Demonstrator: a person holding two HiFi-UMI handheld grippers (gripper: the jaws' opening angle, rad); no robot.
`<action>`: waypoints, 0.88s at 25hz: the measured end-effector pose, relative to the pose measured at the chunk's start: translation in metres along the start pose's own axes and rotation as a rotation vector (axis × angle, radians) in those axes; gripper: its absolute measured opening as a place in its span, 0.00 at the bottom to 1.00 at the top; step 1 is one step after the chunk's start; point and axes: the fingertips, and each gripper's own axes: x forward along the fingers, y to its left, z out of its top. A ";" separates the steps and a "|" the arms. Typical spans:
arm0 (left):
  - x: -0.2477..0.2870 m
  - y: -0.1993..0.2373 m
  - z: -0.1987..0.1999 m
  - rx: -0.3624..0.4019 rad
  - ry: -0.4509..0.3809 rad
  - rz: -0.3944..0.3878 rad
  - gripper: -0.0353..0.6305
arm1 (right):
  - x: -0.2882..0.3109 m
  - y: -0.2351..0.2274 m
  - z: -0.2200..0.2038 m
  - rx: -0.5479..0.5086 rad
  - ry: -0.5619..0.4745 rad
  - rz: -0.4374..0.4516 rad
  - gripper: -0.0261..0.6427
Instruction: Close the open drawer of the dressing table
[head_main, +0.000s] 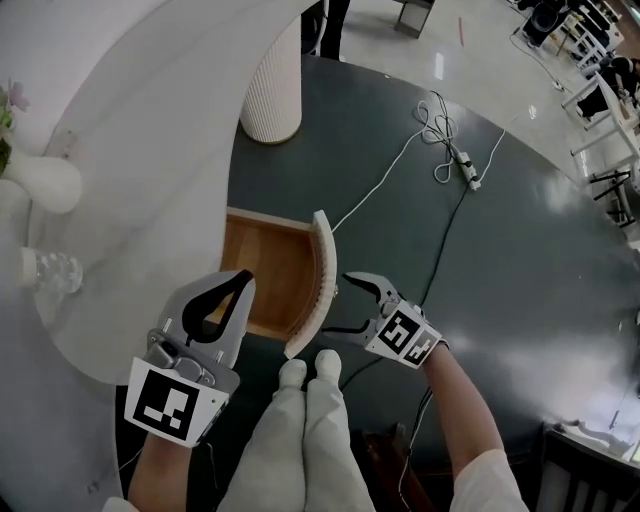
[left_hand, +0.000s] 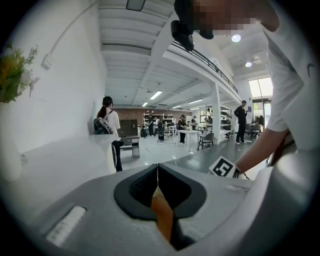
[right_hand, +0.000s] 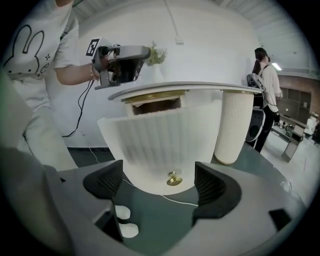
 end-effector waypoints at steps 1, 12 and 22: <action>0.001 0.003 0.000 0.003 0.003 0.007 0.08 | 0.005 -0.003 -0.003 -0.001 -0.005 0.002 0.70; 0.012 0.012 -0.013 0.057 0.014 0.020 0.08 | 0.038 -0.022 -0.012 -0.073 -0.021 0.086 0.70; 0.015 0.014 -0.013 0.059 -0.007 0.050 0.08 | 0.050 -0.024 -0.015 -0.089 -0.064 0.080 0.70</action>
